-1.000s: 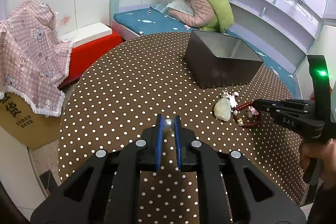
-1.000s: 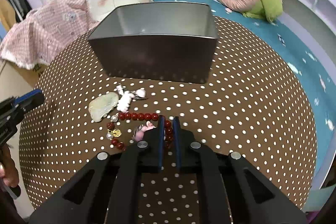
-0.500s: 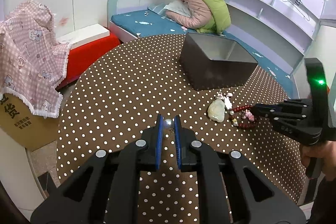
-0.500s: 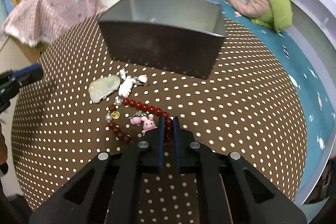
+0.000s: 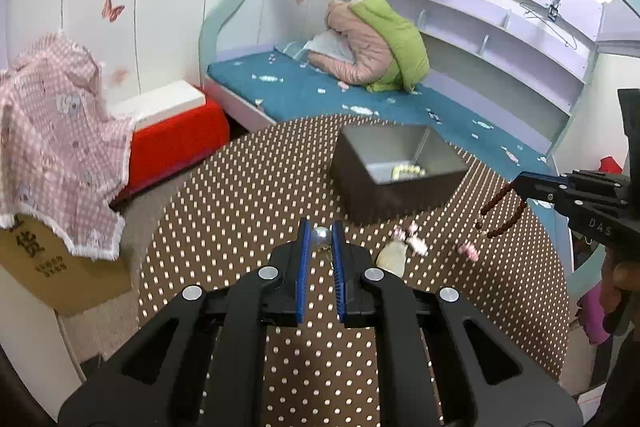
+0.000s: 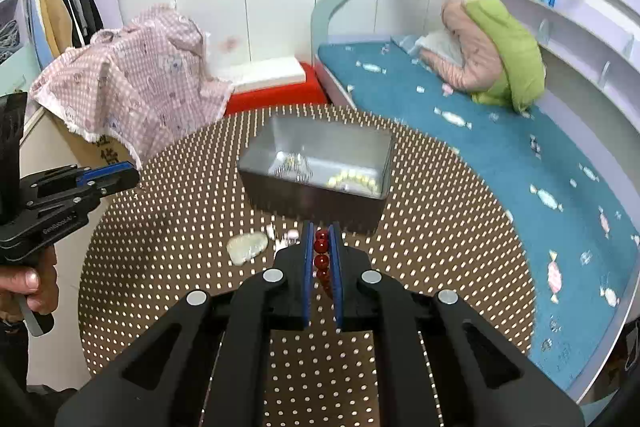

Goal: Organize jewelry
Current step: 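Carry pearl and red bracelet over the grey box and open both tools, then withdraw both tools from the grey box back over the remaining jewelry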

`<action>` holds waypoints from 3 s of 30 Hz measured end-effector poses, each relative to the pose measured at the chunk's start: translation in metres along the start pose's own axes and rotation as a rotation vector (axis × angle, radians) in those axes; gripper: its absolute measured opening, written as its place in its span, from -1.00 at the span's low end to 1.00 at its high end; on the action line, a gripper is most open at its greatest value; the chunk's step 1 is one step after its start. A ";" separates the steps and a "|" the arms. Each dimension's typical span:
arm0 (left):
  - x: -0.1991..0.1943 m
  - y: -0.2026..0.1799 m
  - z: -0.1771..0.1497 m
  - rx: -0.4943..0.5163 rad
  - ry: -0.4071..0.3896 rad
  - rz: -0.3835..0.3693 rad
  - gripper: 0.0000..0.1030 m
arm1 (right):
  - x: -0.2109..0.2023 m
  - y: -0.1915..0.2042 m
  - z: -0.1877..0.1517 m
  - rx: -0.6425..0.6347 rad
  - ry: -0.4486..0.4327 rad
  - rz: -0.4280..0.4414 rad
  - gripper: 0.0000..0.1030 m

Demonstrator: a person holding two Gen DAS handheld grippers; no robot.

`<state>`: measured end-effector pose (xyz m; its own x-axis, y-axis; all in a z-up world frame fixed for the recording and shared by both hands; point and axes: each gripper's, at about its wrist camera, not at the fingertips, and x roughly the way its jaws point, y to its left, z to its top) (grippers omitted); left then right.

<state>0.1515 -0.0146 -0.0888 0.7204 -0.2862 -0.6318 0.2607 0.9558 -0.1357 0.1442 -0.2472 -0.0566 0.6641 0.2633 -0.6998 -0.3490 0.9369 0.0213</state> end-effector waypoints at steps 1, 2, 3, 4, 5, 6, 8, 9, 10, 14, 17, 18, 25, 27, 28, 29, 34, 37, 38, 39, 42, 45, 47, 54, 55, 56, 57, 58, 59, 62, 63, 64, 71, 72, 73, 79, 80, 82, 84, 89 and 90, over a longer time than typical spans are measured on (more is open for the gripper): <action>-0.002 -0.003 0.005 0.006 -0.010 -0.002 -0.78 | -0.003 -0.001 0.004 0.001 -0.013 0.002 -0.88; -0.003 -0.004 0.009 0.010 -0.015 -0.003 -0.78 | -0.006 -0.002 0.007 -0.001 -0.023 0.003 -0.88; -0.004 -0.006 0.013 0.015 -0.022 -0.005 -0.78 | -0.007 -0.002 0.009 0.000 -0.029 0.006 -0.88; -0.005 -0.008 0.017 0.020 -0.030 -0.007 -0.78 | -0.007 -0.003 0.011 0.004 -0.036 0.010 -0.88; -0.006 -0.010 0.021 0.024 -0.037 -0.010 -0.78 | -0.009 -0.004 0.015 0.008 -0.046 0.018 -0.88; -0.007 -0.012 0.024 0.029 -0.044 -0.014 -0.78 | -0.009 -0.003 0.016 0.007 -0.053 0.022 -0.88; -0.009 -0.017 0.033 0.037 -0.058 -0.022 -0.78 | -0.010 -0.001 0.022 -0.003 -0.063 0.015 -0.88; -0.009 -0.019 0.037 0.039 -0.064 -0.028 -0.78 | -0.011 -0.001 0.025 -0.007 -0.068 0.016 -0.88; -0.009 -0.019 0.041 0.041 -0.067 -0.031 -0.78 | -0.012 0.000 0.029 -0.012 -0.074 0.017 -0.88; -0.006 -0.028 0.062 0.052 -0.087 -0.061 -0.78 | -0.012 -0.001 0.048 -0.023 -0.103 0.007 -0.88; -0.002 -0.034 0.081 0.059 -0.101 -0.083 -0.78 | -0.012 -0.004 0.062 -0.020 -0.127 0.008 -0.88; 0.001 -0.037 0.089 0.060 -0.104 -0.094 -0.78 | -0.011 -0.005 0.069 -0.018 -0.135 0.010 -0.88; 0.028 -0.052 0.130 0.068 -0.084 -0.133 -0.78 | 0.012 -0.018 0.094 0.018 -0.128 0.007 -0.87; 0.041 -0.054 0.137 0.063 -0.059 -0.137 -0.78 | 0.023 -0.022 0.096 0.033 -0.109 0.008 -0.87; 0.046 -0.054 0.138 0.061 -0.050 -0.137 -0.78 | 0.028 -0.023 0.096 0.039 -0.098 0.008 -0.87; 0.053 -0.055 0.140 0.059 -0.036 -0.139 -0.78 | 0.034 -0.025 0.096 0.045 -0.087 0.006 -0.87; 0.081 -0.053 0.145 0.043 0.036 -0.165 -0.78 | 0.052 -0.034 0.091 0.087 -0.049 0.008 -0.85; 0.091 -0.050 0.146 0.042 0.061 -0.151 -0.64 | 0.055 -0.042 0.088 0.127 -0.048 0.007 -0.52; 0.091 -0.048 0.146 0.037 0.060 -0.147 -0.28 | 0.054 -0.044 0.087 0.134 -0.053 -0.002 -0.35; 0.090 -0.045 0.146 0.028 0.045 -0.131 0.11 | 0.052 -0.046 0.086 0.142 -0.061 -0.015 -0.07; 0.083 -0.032 0.145 -0.009 0.012 -0.076 0.71 | 0.045 -0.055 0.083 0.179 -0.086 -0.025 0.45; 0.072 -0.021 0.142 -0.033 -0.017 -0.052 0.81 | 0.035 -0.061 0.078 0.206 -0.121 -0.051 0.85; 0.064 -0.019 0.140 -0.029 -0.027 -0.027 0.81 | 0.031 -0.064 0.076 0.221 -0.121 -0.060 0.85; 0.017 -0.022 0.123 -0.007 -0.104 0.052 0.85 | 0.010 -0.066 0.062 0.268 -0.157 -0.073 0.85; 0.011 -0.021 0.119 -0.003 -0.111 0.056 0.85 | 0.006 -0.065 0.061 0.271 -0.164 -0.073 0.85; 0.006 -0.022 0.118 0.001 -0.119 0.065 0.85 | 0.003 -0.064 0.060 0.273 -0.169 -0.073 0.85; 0.001 -0.022 0.117 0.004 -0.128 0.075 0.85 | -0.003 -0.062 0.058 0.274 -0.178 -0.077 0.85; -0.005 -0.023 0.115 0.005 -0.139 0.086 0.85 | -0.007 -0.059 0.057 0.274 -0.183 -0.079 0.85; -0.011 -0.023 0.113 0.006 -0.146 0.093 0.85 | -0.011 -0.057 0.056 0.275 -0.191 -0.081 0.85; -0.025 -0.024 0.108 0.006 -0.171 0.107 0.87 | -0.028 -0.049 0.049 0.273 -0.216 -0.086 0.85; -0.030 -0.025 0.106 0.009 -0.179 0.115 0.88 | -0.031 -0.046 0.048 0.270 -0.222 -0.086 0.85; -0.033 -0.023 0.104 0.012 -0.183 0.116 0.88 | -0.035 -0.045 0.046 0.268 -0.227 -0.088 0.85; -0.053 -0.024 0.086 0.010 -0.197 0.132 0.89 | -0.058 -0.033 0.030 0.264 -0.258 -0.094 0.85; -0.056 -0.023 0.083 0.011 -0.200 0.138 0.89 | -0.062 -0.031 0.026 0.261 -0.263 -0.095 0.85; -0.059 -0.024 0.080 0.012 -0.205 0.146 0.89 | -0.064 -0.029 0.023 0.258 -0.265 -0.100 0.85; -0.075 -0.023 0.066 0.014 -0.219 0.167 0.90 | -0.073 -0.018 0.004 0.245 -0.268 -0.157 0.85; -0.077 -0.022 0.062 0.013 -0.218 0.169 0.90 | -0.073 -0.016 0.000 0.242 -0.264 -0.169 0.85; -0.079 -0.020 0.054 0.011 -0.212 0.171 0.90 | -0.071 -0.015 -0.006 0.241 -0.252 -0.173 0.85; -0.079 -0.018 0.044 0.006 -0.203 0.170 0.90 | -0.069 -0.016 -0.012 0.247 -0.238 -0.175 0.85; -0.072 -0.015 0.025 -0.007 -0.161 0.155 0.90 | -0.063 -0.016 -0.025 0.259 -0.208 -0.188 0.85; -0.070 -0.017 0.021 -0.002 -0.154 0.154 0.90 | -0.063 -0.016 -0.026 0.260 -0.204 -0.188 0.85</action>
<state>0.1106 -0.0120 -0.0264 0.8413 -0.1430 -0.5214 0.1385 0.9892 -0.0479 0.0914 -0.2847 -0.0315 0.8276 0.0974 -0.5528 -0.0465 0.9933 0.1054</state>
